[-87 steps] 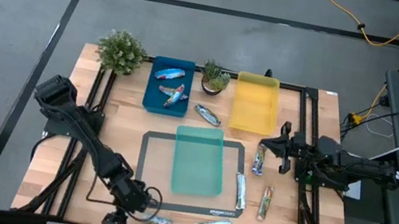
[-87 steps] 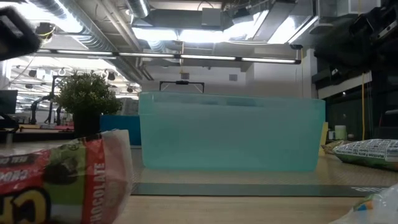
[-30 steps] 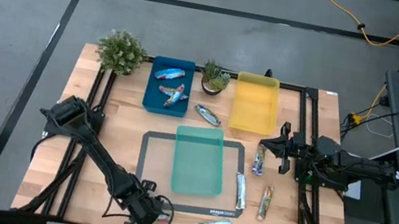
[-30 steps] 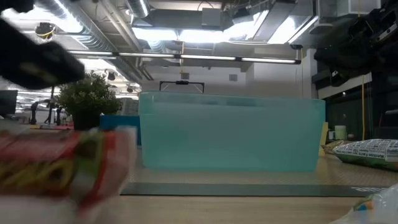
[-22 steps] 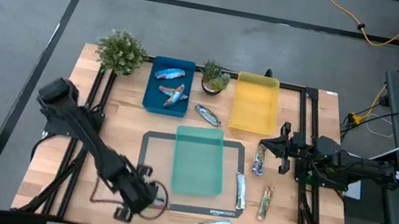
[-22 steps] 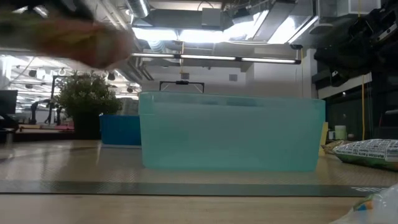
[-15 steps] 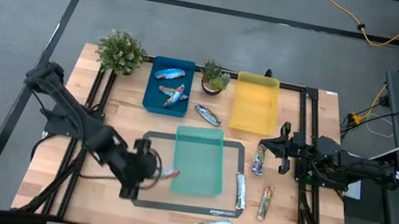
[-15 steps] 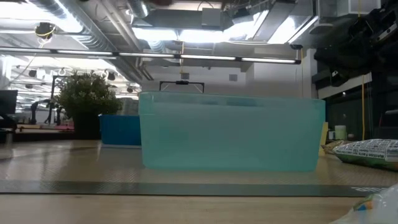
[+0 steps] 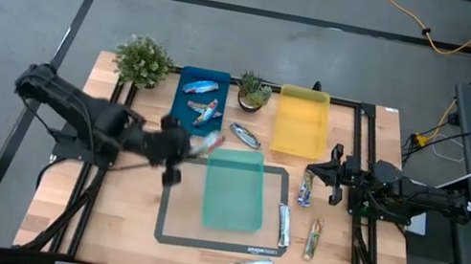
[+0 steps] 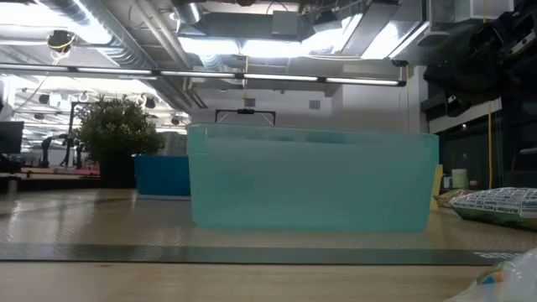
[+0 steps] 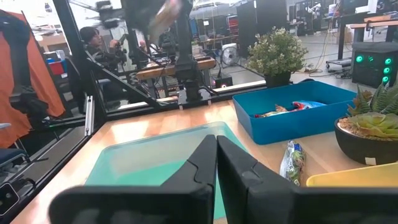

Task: Pick and place Granola Bars by type
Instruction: Put the red granola bar into the dark blue bin

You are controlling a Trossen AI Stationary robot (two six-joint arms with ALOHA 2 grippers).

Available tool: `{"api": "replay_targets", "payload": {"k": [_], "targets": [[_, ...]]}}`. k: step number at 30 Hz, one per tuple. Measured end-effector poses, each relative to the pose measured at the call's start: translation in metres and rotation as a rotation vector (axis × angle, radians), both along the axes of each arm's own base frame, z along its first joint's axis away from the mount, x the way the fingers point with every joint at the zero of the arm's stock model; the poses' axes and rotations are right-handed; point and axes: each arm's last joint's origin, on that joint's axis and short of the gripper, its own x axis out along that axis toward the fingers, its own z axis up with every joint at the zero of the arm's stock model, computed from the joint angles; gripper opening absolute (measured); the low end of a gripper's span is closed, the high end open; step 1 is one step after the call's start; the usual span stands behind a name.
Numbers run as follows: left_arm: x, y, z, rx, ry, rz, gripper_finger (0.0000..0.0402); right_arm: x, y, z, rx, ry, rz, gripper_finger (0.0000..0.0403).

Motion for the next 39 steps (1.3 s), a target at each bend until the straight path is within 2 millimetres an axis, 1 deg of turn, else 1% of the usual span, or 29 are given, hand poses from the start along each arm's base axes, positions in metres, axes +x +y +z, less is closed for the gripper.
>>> {"api": "replay_targets", "payload": {"k": [5,8,11,15,22,26,29,32,35,37,39], "targets": [[-0.017,0.047,0.022,0.082,-0.067,0.11,0.0035,0.0,0.0,0.0,0.0,0.0,0.0,0.0016],[-0.03,0.07,0.031,0.108,-0.101,0.191,0.0031,0.0,0.0,0.0,0.0,0.0,0.0,0.0016],[-0.04,0.083,0.038,0.135,-0.119,0.234,0.003,0.0,0.0,0.0,0.0,0.0,0.0,0.0016],[-0.048,0.094,0.041,0.176,-0.117,0.265,0.0033,0.0,0.0,0.0,0.0,0.0,0.0,0.0016],[-0.055,0.117,0.042,0.197,-0.103,0.382,0.003,0.0,0.0,0.0,0.002,0.0,0.0,0.0016],[-0.057,0.138,0.042,0.21,-0.088,0.414,0.0031,0.0,0.0,0.0,0.002,0.0,0.0,0.0016],[-0.056,0.165,0.039,0.217,-0.034,0.44,0.0033,0.0,0.0,0.0,0.001,0.0,0.0,0.0016],[-0.053,0.198,0.038,0.212,0.026,0.471,0.0032,0.0,0.0,0.0,0.001,0.0,0.0,0.0016],[-0.05,0.229,0.043,0.227,0.065,0.52,0.0033,0.0,0.0,0.0,0.0,0.0,0.0,0.0016],[-0.048,0.245,0.047,0.237,0.082,0.534,0.0036,0.0,0.0,0.0,0.0,0.0,0.0,0.0016],[-0.048,0.256,0.051,0.248,0.087,0.536,0.0038,0.0,0.0,0.0,0.0,0.0,0.0,0.0016]]}}
